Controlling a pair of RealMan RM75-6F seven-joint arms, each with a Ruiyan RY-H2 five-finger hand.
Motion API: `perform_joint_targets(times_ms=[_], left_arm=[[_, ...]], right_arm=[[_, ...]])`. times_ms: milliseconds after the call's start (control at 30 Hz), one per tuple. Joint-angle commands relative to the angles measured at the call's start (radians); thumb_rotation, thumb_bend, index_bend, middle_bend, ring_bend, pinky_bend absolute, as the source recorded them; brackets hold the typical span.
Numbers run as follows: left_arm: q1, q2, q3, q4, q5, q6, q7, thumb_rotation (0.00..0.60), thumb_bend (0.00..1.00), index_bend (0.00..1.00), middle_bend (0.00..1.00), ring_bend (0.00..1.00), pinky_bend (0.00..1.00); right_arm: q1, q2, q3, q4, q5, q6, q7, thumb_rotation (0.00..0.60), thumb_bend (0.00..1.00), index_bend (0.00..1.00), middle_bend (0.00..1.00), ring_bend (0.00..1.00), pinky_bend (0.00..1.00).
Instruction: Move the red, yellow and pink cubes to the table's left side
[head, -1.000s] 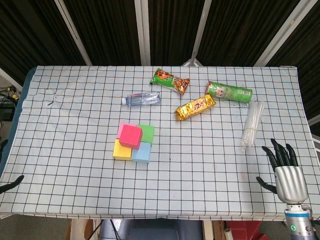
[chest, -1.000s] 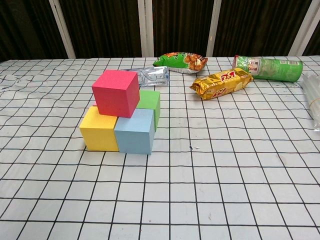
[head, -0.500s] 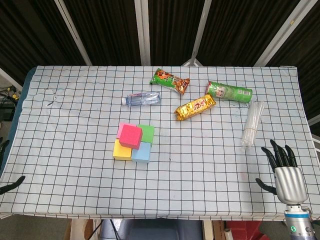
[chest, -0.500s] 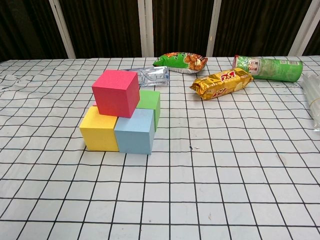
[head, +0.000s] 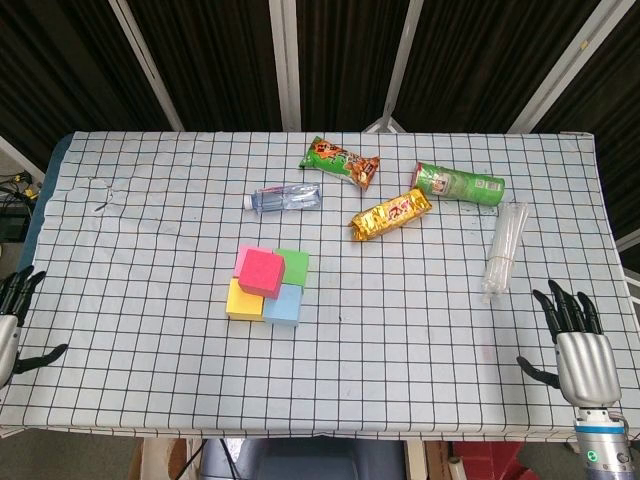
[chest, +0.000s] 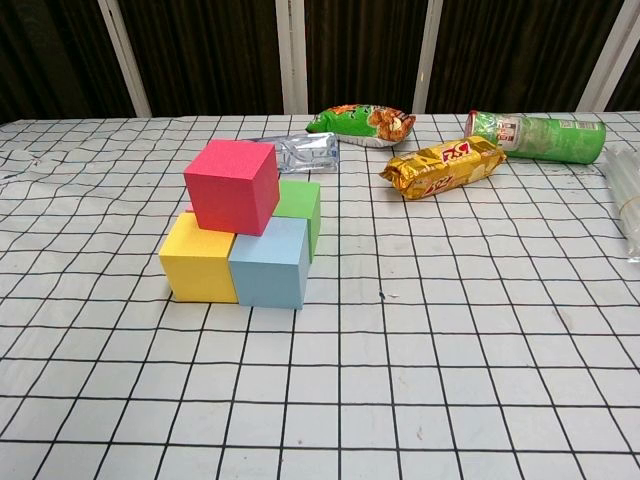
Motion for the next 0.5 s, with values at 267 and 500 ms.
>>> perform_joint_targets(times_ms=[267, 500], left_arm=[[-0.189, 0.198, -0.079, -0.286, -0.19, -0.28, 0.205, 0.6, 0.01, 0.0, 0.0, 0.0, 0.02], [-0.398, 0.307, -0.155, -0.421, -0.491, -0.512, 0.363, 0.6, 0.0, 0.0, 0.0, 0.0, 0.01]], right_arm=[[0.002, -0.003, -0.003, 0.009, -0.011, 0.002, 0.002, 0.6, 0.06, 0.12, 0.03, 0.1, 0.0], [0.006, -0.006, -0.003, 0.013, -0.012, -0.004, -0.007, 0.6, 0.06, 0.12, 0.03, 0.1, 0.0]])
